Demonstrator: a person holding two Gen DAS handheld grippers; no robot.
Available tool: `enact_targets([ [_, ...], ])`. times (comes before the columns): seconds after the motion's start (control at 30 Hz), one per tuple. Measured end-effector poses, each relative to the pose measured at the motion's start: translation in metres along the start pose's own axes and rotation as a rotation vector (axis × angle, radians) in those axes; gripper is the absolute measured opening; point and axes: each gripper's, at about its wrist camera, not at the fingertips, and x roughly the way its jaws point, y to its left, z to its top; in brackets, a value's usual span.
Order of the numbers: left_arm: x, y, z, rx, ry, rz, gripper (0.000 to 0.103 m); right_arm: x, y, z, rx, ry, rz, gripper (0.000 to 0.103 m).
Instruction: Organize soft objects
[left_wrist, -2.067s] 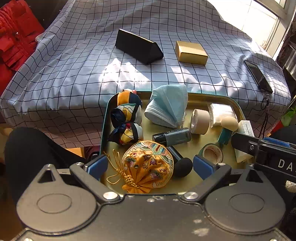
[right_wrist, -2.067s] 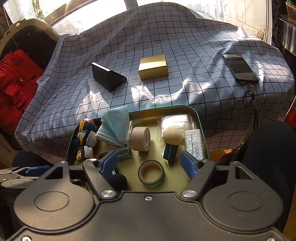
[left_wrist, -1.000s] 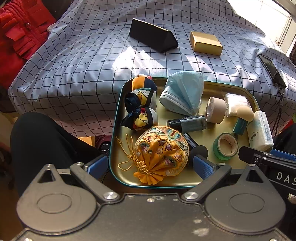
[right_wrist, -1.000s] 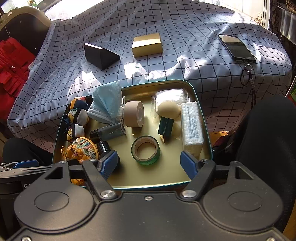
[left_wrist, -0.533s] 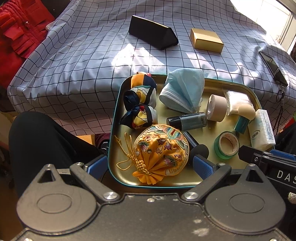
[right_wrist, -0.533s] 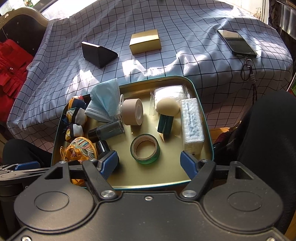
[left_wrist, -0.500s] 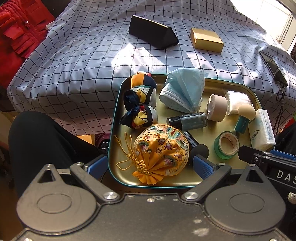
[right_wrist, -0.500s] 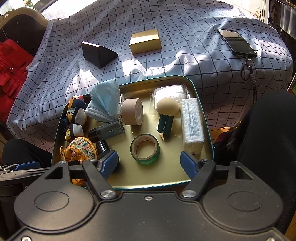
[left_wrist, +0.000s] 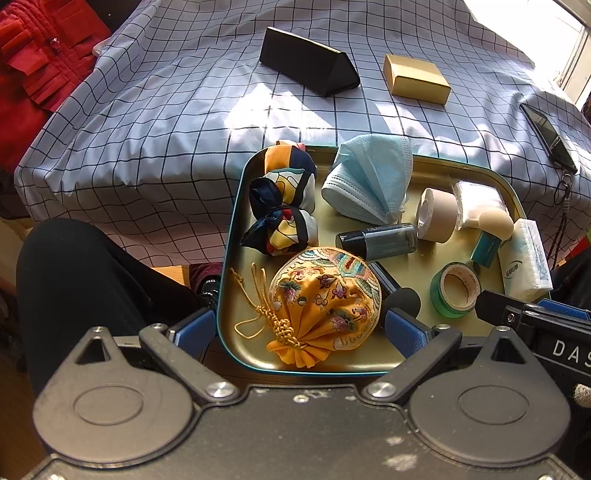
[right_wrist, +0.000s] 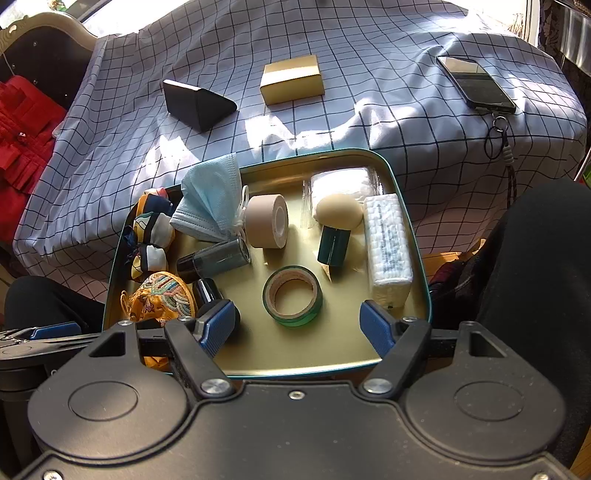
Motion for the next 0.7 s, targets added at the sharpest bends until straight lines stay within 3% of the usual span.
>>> enact_targets([
  [0.7,0.0028,0.0013,0.0009,-0.001,0.003,0.003,0.099,0.0027,0.0015,0.0008,0.003,0.006,0.002,0.071],
])
